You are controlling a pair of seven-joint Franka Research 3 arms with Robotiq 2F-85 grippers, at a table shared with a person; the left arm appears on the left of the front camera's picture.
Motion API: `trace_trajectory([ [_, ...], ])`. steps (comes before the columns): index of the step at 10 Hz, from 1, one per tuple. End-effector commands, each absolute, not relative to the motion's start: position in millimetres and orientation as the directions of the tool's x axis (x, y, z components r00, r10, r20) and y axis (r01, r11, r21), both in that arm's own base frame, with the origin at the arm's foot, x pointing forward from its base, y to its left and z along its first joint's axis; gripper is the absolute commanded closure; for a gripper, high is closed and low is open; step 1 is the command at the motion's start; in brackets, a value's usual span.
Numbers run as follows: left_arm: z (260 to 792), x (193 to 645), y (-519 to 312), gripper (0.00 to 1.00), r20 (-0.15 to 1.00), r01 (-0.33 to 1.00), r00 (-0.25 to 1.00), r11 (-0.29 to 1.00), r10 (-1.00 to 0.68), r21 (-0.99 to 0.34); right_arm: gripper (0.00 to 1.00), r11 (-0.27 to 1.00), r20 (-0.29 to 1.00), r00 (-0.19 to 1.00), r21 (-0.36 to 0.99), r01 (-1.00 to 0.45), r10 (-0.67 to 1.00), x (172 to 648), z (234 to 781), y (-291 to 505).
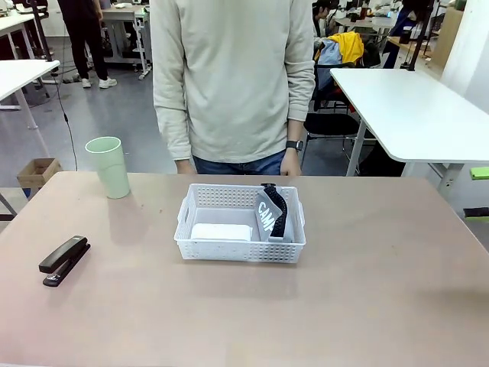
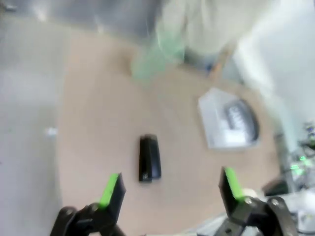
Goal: Efficiently arrange items inside the basket to fit them all.
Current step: Pick up the Stapler and place it inside the Organizing basket.
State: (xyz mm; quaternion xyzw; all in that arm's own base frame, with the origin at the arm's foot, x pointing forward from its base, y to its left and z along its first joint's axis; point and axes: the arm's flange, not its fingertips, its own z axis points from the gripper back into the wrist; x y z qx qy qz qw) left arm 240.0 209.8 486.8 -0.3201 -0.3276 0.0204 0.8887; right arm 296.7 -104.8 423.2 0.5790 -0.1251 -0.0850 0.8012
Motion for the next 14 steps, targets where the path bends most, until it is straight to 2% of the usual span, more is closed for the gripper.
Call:
trace_trajectory([
  [1, 468.5, 223.8, 133.7, 0.00, 0.490, 0.459, 0.819, 0.854, -0.300, -0.245, 0.00, 0.296, 0.085, 0.953, 0.955, 0.006, -0.292, 296.3, 428.7, -104.4],
  [2, 454.8, 220.2, 107.9, 0.00, 0.407, 0.546, 0.795, 0.823, -0.450, -0.158, 0.00, 0.296, 0.085, 0.953, 0.955, 0.006, -0.292, 296.3, 428.7, -104.4],
  [3, 448.1, 224.0, 94.5, 0.00, 0.448, 0.522, 0.785, 0.846, -0.427, -0.109, 0.00, 0.296, 0.085, 0.953, 0.955, 0.006, -0.292, 296.3, 428.7, -104.4],
  [4, 458.1, 229.4, 99.5, 0.00, 0.494, 0.495, 0.787, 0.856, -0.370, -0.147, 0.00, 0.296, 0.085, 0.953, 0.955, 0.006, -0.292, 296.3, 428.7, -104.4],
  [5, 496.5, 257.0, 131.6, 0.00, 0.438, 0.364, 0.874, 0.880, -0.210, -0.304, 0.00, 0.296, 0.085, 0.953, 0.955, 0.006, -0.292, 296.3, 428.7, -104.4],
  [7, 496.5, 257.0, 131.6, 0.00, 0.438, 0.364, 0.874, 0.880, -0.210, -0.304, 0.00, 0.296, 0.085, 0.953, 0.955, 0.006, -0.292, 296.3, 428.7, -104.4],
  [8, 499.5, 260.5, 120.8, 0.00, 0.427, 0.414, 0.857, 0.878, -0.287, -0.241, 0.00, 0.296, 0.085, 0.953, 0.955, 0.006, -0.292, 296.3, 428.7, -104.4],
  [9, 478.1, 268.0, 89.3, 0.00, 0.301, 0.492, 0.851, 0.855, -0.431, -0.164, 0.00, 0.296, 0.085, 0.953, 0.955, 0.006, -0.292, 296.3, 428.7, -104.4],
  [10, 458.3, 278.5, 58.9, 0.00, 0.211, 0.560, 0.823, 0.816, -0.528, -0.142, 0.00, 0.296, 0.085, 0.953, 0.955, 0.006, -0.292, 296.3, 428.7, -104.4],
  [11, 437.7, 294.2, 27.4, 0.00, 0.137, 0.584, 0.811, 0.801, -0.569, -0.128, 0.00, 0.296, 0.085, 0.953, 0.955, 0.006, -0.292, 296.3, 428.7, -104.4],
  [12, 417.0, 305.8, 1.6, 0.00, 0.051, 0.600, 0.798, 0.785, -0.600, -0.153, 0.00, 0.296, 0.085, 0.953, 0.955, 0.006, -0.292, 296.3, 428.7, -104.4],
  [14, 368.9, 317.4, -25.0, 0.00, -0.010, 0.524, 0.851, 0.851, -0.524, -0.033, 0.00, 0.296, 0.085, 0.953, 0.955, 0.006, -0.292, 296.3, 428.7, -104.4],
])
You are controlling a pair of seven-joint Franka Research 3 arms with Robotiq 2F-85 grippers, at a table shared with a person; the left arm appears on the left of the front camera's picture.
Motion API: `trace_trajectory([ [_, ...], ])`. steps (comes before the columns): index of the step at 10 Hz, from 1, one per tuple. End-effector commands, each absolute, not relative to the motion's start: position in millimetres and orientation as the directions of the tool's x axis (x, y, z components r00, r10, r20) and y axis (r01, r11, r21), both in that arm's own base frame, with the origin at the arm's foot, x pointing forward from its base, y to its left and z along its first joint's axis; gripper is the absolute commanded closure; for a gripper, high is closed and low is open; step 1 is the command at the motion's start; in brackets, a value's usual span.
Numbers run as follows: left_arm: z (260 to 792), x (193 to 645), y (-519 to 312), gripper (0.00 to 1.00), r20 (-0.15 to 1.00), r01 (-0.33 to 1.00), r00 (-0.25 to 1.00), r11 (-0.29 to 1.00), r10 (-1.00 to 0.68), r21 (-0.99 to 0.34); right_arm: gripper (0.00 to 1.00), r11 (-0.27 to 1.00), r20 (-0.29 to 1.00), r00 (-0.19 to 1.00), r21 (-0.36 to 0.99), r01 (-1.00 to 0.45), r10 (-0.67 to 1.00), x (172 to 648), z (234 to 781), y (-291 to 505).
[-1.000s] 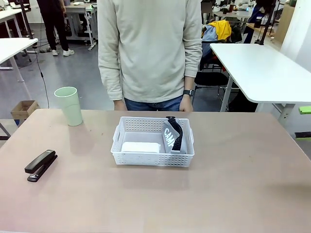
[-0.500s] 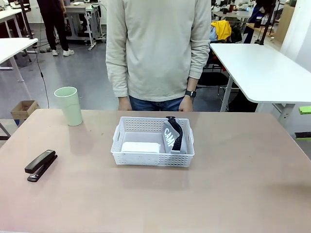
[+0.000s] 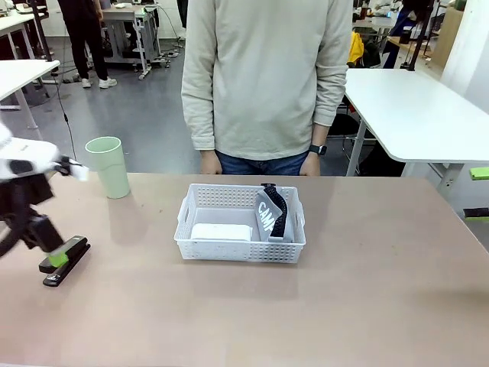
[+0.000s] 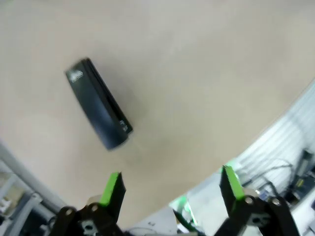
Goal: Efficiently arrange items inside the basket to fit them all.
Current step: Pick up the Stapler and place it inside the Organizing basket.
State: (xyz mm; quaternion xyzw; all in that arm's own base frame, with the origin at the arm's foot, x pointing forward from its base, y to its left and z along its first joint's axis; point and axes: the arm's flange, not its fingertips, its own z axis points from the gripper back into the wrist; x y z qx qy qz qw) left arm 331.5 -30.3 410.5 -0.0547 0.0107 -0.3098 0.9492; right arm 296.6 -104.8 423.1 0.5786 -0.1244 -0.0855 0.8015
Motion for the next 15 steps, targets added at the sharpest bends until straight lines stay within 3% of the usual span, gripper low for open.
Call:
trace_trajectory([
  [1, 362.2, 325.9, -14.8, 0.00, -0.078, 0.367, 0.929, 0.929, -0.363, 0.043, 0.00, 0.296, 0.085, 0.953, 0.955, 0.006, -0.292, 296.3, 428.7, -104.4],
  [2, 410.5, 331.5, -30.3, 0.00, 0.014, 0.587, 0.808, 0.802, -0.589, -0.111, 0.00, 0.296, 0.085, 0.953, 0.955, 0.006, -0.292, 296.3, 428.7, -104.4],
  [4, 389.2, 346.5, -34.4, 0.00, -0.027, 0.511, 0.858, 0.858, -0.512, -0.047, 0.00, 0.296, 0.085, 0.953, 0.955, 0.006, -0.292, 296.3, 428.7, -104.4],
  [5, 381.4, 360.8, -28.4, 0.00, 0.033, 0.548, 0.836, 0.834, -0.547, -0.064, 0.00, 0.296, 0.085, 0.953, 0.955, 0.006, -0.292, 296.3, 428.7, -104.4],
  [6, 364.9, 386.7, -21.7, 0.00, 0.085, 0.469, 0.880, 0.883, -0.467, -0.011, 0.00, 0.296, 0.085, 0.953, 0.955, 0.006, -0.292, 296.3, 428.7, -104.4],
  [8, 347.0, 404.1, -17.7, 0.00, 0.158, 0.500, 0.855, 0.866, -0.494, 0.002, 0.00, 0.296, 0.085, 0.953, 0.955, 0.006, -0.292, 296.3, 428.7, -104.4],
  [11, 325.6, 415.4, -14.3, 0.00, 0.020, 0.464, 0.885, 0.886, -0.464, 0.018, 0.00, 0.296, 0.085, 0.953, 0.955, 0.006, -0.292, 296.3, 428.7, -104.4],
  [15, 316.6, 418.4, -8.3, 0.00, -0.050, 0.427, 0.904, 0.904, -0.426, 0.018, 0.00, 0.296, 0.085, 0.953, 0.955, 0.006, -0.292, 296.3, 428.7, -104.4],
])
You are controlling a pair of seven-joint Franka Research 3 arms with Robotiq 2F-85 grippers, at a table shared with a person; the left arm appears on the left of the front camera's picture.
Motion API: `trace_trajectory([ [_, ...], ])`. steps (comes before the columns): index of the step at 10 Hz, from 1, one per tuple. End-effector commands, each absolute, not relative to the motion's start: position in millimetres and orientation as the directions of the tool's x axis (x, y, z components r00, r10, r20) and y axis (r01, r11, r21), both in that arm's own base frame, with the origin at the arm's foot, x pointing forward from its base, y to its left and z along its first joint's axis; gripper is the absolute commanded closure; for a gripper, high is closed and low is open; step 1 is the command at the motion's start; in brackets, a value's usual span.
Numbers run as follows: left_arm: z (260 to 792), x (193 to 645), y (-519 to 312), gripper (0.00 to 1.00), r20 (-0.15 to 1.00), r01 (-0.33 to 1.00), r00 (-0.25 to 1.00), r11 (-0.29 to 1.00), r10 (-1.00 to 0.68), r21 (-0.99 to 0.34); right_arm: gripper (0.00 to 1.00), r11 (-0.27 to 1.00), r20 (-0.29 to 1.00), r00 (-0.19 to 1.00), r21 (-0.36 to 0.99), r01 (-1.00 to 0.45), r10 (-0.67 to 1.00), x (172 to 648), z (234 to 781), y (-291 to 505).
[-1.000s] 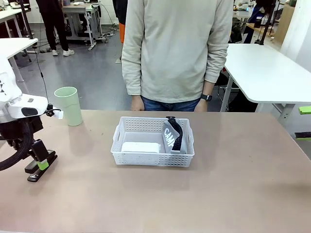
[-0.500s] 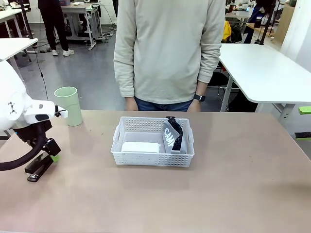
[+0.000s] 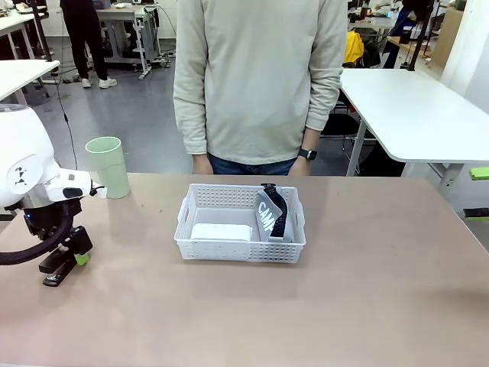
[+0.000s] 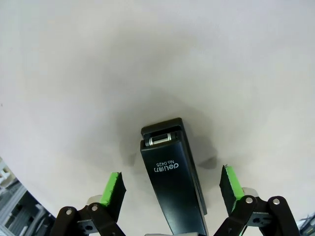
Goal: Efficiently arrange items inside the basket to fit them all.
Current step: Pick up the Stapler and place it inside the Organizing basket.
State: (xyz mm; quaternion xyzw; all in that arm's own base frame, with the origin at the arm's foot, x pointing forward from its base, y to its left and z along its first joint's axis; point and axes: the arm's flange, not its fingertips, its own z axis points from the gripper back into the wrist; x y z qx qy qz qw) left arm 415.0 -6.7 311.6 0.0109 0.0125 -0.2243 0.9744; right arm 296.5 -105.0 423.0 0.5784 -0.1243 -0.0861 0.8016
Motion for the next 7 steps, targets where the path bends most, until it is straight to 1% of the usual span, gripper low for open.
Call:
trace_trajectory([
  [1, 315.0, 418.7, -8.6, 0.00, -0.052, 0.412, 0.910, 0.911, -0.411, 0.017, 0.00, 0.296, 0.085, 0.953, 0.955, 0.006, -0.292, 296.3, 428.7, -104.4],
  [3, 311.2, 420.1, -7.0, 0.00, -0.059, 0.407, 0.912, 0.913, -0.407, 0.005, 0.00, 0.296, 0.085, 0.953, 0.955, 0.006, -0.292, 296.3, 428.7, -104.4],
  [4, 310.6, 420.9, -5.9, 0.26, -0.052, 0.403, 0.914, 0.915, -0.401, 0.026, 0.00, 0.296, 0.085, 0.953, 0.955, 0.006, -0.292, 296.3, 428.7, -104.4],
  [5, 310.6, 420.0, -6.3, 0.58, -0.047, 0.383, 0.923, 0.923, -0.381, 0.032, 0.00, 0.296, 0.085, 0.953, 0.955, 0.006, -0.292, 296.3, 428.7, -104.4],
  [6, 310.1, 419.5, -6.8, 0.84, -0.048, 0.376, 0.926, 0.926, -0.374, 0.035, 0.00, 0.296, 0.085, 0.953, 0.955, 0.006, -0.292, 296.3, 428.7, -104.4],
  [7, 309.0, 419.1, -8.5, 1.00, -0.052, 0.382, 0.924, 0.924, -0.380, 0.037, 0.00, 0.296, 0.085, 0.953, 0.955, 0.006, -0.292, 296.3, 428.7, -104.4],
])
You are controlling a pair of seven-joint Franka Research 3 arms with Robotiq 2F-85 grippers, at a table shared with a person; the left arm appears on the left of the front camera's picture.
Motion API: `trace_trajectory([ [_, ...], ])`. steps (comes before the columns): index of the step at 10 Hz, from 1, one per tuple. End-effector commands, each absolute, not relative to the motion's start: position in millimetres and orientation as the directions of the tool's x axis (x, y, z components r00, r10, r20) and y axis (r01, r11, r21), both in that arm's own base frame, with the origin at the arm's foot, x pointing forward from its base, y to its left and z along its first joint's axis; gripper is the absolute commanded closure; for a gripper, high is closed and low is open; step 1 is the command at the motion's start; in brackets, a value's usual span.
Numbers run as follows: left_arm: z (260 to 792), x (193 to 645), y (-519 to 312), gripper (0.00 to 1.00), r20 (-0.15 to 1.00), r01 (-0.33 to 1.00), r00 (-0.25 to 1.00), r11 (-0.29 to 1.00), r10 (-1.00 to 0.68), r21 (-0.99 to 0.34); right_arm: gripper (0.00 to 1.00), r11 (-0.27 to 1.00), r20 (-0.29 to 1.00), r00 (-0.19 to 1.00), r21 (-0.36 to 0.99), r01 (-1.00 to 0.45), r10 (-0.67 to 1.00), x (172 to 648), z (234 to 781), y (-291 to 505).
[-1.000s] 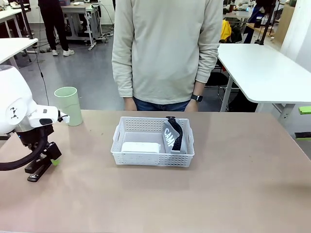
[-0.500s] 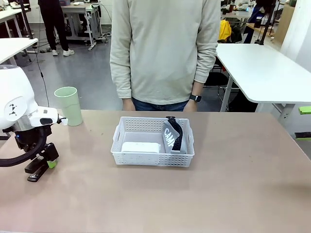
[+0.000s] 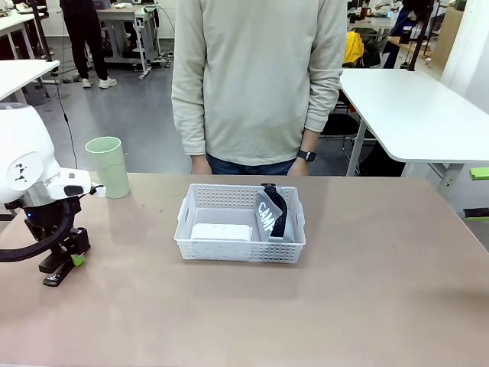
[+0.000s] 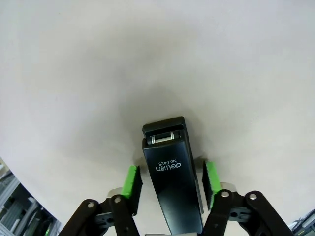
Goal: Efficiently arrange items inside the basket to fit them all.
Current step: Pick up the Stapler and place it inside the Organizing basket.
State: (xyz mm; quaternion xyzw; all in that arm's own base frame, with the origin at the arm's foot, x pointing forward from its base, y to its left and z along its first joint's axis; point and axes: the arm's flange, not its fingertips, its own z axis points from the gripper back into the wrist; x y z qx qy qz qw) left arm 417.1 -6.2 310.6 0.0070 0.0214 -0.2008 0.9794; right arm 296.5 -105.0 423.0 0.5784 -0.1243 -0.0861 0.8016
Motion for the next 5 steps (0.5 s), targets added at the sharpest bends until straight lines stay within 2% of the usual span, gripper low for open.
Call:
trace_trajectory([
  [1, 308.1, 418.8, -10.1, 1.00, -0.053, 0.383, 0.923, 0.922, -0.381, 0.045, 0.00, 0.296, 0.085, 0.953, 0.955, 0.006, -0.292, 296.3, 428.7, -104.4],
  [2, 307.2, 418.0, -10.6, 1.00, -0.054, 0.397, 0.917, 0.916, -0.395, 0.050, 0.00, 0.296, 0.085, 0.953, 0.955, 0.006, -0.292, 296.3, 428.7, -104.4],
  [3, 307.2, 417.2, -10.4, 0.95, -0.055, 0.398, 0.917, 0.916, -0.395, 0.049, 0.00, 0.296, 0.085, 0.953, 0.955, 0.006, -0.292, 296.3, 428.7, -104.4],
  [4, 308.0, 416.9, -10.0, 1.00, -0.053, 0.397, 0.917, 0.916, -0.395, 0.047, 0.00, 0.296, 0.085, 0.953, 0.955, 0.006, -0.292, 296.3, 428.7, -104.4],
  [5, 308.3, 416.8, -9.7, 1.00, -0.055, 0.406, 0.913, 0.913, -0.403, 0.045, 0.00, 0.296, 0.085, 0.953, 0.955, 0.006, -0.292, 296.3, 428.7, -104.4],
])
